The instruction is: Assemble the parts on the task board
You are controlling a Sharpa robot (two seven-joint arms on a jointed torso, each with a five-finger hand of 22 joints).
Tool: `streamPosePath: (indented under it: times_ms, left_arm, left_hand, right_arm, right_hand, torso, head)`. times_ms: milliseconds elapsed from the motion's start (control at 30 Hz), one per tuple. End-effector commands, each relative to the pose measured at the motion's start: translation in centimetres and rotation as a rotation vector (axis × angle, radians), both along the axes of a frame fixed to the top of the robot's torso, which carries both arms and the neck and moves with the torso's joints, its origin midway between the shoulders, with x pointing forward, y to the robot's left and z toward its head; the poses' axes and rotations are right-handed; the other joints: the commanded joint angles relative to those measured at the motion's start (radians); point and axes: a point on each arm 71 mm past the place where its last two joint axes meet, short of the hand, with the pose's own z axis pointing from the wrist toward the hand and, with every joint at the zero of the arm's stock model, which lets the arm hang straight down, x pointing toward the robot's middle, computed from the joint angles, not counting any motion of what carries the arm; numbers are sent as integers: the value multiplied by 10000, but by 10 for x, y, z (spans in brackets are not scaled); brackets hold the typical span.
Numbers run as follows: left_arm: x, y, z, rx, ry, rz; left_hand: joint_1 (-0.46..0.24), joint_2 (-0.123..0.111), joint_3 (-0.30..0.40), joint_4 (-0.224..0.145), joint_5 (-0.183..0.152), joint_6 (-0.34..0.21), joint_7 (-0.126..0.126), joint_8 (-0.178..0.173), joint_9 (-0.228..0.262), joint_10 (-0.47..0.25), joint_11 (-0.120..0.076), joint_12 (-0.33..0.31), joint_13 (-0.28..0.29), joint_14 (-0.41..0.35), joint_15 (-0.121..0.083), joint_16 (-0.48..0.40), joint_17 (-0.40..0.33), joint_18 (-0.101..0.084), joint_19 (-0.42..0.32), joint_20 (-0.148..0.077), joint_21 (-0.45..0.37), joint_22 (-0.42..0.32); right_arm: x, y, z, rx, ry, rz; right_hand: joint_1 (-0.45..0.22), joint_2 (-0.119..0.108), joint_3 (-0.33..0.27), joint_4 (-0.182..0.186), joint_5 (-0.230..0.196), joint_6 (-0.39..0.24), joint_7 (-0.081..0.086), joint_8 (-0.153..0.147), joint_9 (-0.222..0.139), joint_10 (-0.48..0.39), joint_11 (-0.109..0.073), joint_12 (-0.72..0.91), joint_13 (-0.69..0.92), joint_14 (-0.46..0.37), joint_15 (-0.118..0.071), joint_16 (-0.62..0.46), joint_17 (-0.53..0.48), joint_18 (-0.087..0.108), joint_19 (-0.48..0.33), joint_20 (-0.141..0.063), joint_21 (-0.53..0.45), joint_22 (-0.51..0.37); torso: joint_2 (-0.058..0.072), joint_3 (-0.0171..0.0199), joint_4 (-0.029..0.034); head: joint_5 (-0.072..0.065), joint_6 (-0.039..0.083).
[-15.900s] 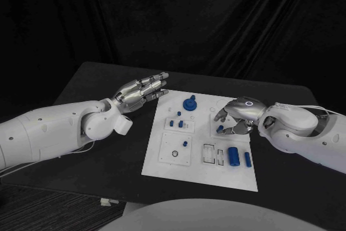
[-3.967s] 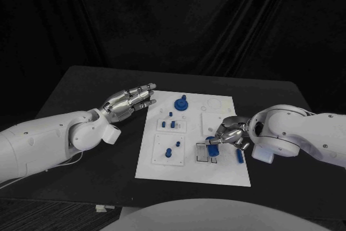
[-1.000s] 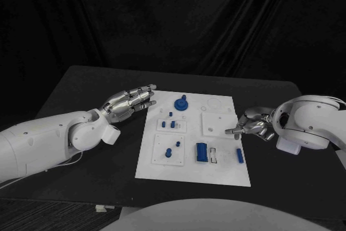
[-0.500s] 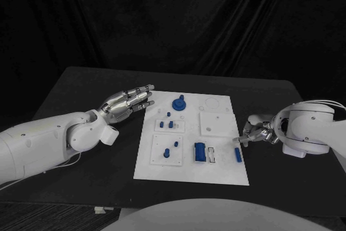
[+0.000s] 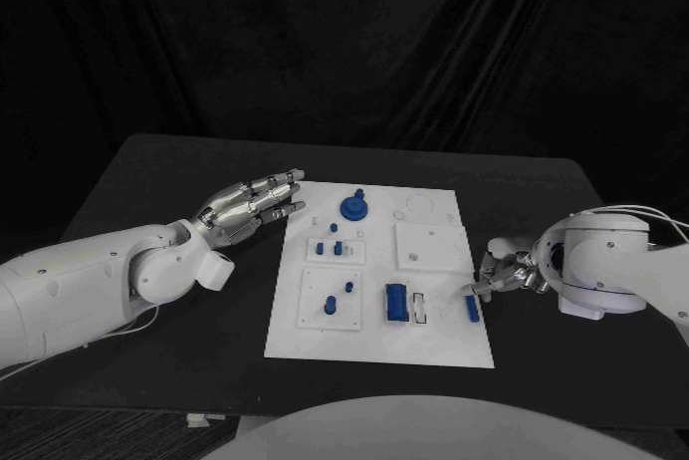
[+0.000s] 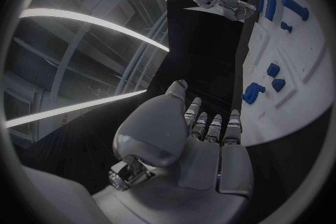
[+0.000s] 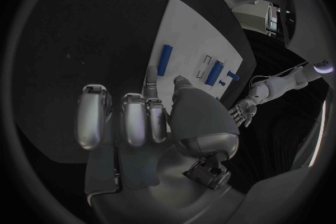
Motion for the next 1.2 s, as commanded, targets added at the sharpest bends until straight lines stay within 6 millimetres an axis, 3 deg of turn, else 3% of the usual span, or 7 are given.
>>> streamPosePath:
  times_ms: [33,433,567,700,767,1033,1200]
  left_arm:
    - [-1,-1,0,-184,-12,-117]
    - [-2,-2,0,-188,5,-141]
    - [-2,-2,0,-185,14,-150]
    - [-2,-2,0,-182,25,-161]
    - [-2,-2,0,-180,30,-165]
    - [-2,-2,0,-178,45,-184]
    - [-2,-2,0,-168,55,-181]
  left_hand:
    - [-14,75,-8,-47,55,9,26,47,13,-2,91,68,12,16,80,27,5,124,18,39,12,-4]
    - [-15,75,-3,-60,57,2,30,47,12,-2,95,62,11,15,82,27,5,123,19,41,12,-8]
    - [-16,74,0,-69,60,-6,33,46,10,-3,99,61,10,14,84,26,4,123,21,42,13,-7]
    - [-16,74,0,-69,60,-6,33,46,10,-3,99,61,10,14,84,26,4,123,21,42,13,-7]
    - [-16,74,0,-69,60,-6,33,46,10,-3,99,61,10,14,84,26,4,123,21,42,13,-7]
    - [-17,74,6,-87,65,-18,38,45,8,-3,104,62,10,13,86,25,3,122,19,44,12,-14]
    - [-17,74,6,-87,65,-18,38,45,8,-3,104,62,10,13,86,25,3,122,19,44,12,-14]
  right_arm:
    - [-3,0,-4,-381,242,142]
    - [-6,5,-13,-372,486,232]
    - [-7,6,-17,-339,590,215]
    - [-7,8,-20,-312,653,229]
    - [-8,9,-21,-257,631,205]
    - [-8,10,-21,-42,399,-22]
    - [-9,7,-19,157,204,-298]
  right_hand:
    - [160,-8,-107,-40,-54,-30,55,-190,-121,1057,46,26,2634,724,1,-65,903,35,265,-26,-43,1958]
    - [1015,21,-185,-581,594,213,133,-918,-685,1057,122,26,2634,674,67,-227,616,82,185,45,-261,1893]
    - [1908,82,130,-1201,1414,214,107,-1142,-843,1057,96,26,2634,647,46,-308,481,108,145,33,-384,1858]
    - [2503,63,404,-1708,1444,239,111,-1305,-971,1057,97,26,2634,642,44,-332,436,111,140,25,-414,1851]
    - [2862,95,731,-2057,1049,264,109,-1406,-1054,1057,96,26,2634,641,41,-340,419,112,142,21,-425,1851]
    - [3356,-26,1888,-3235,1530,365,248,-1519,-1142,1057,208,26,2634,645,119,-321,422,104,155,67,-423,1862]
    - [2215,-441,4096,-4361,1209,483,375,-1576,-1185,1057,306,26,2634,645,218,-275,435,95,182,166,-361,1885]
  torso:
    - [-4,2,3]
    - [-2,1,-3]
    - [2,3,-3]
    - [-2,2,-3]
    - [-1,3,0]
    - [4,3,0]
    - [-1,2,0]
  head:
    - [12,-2]
    - [-1,-2]
    - [11,-2]
    - [29,-2]
    - [28,-2]
    - [65,-2]
    - [78,-2]
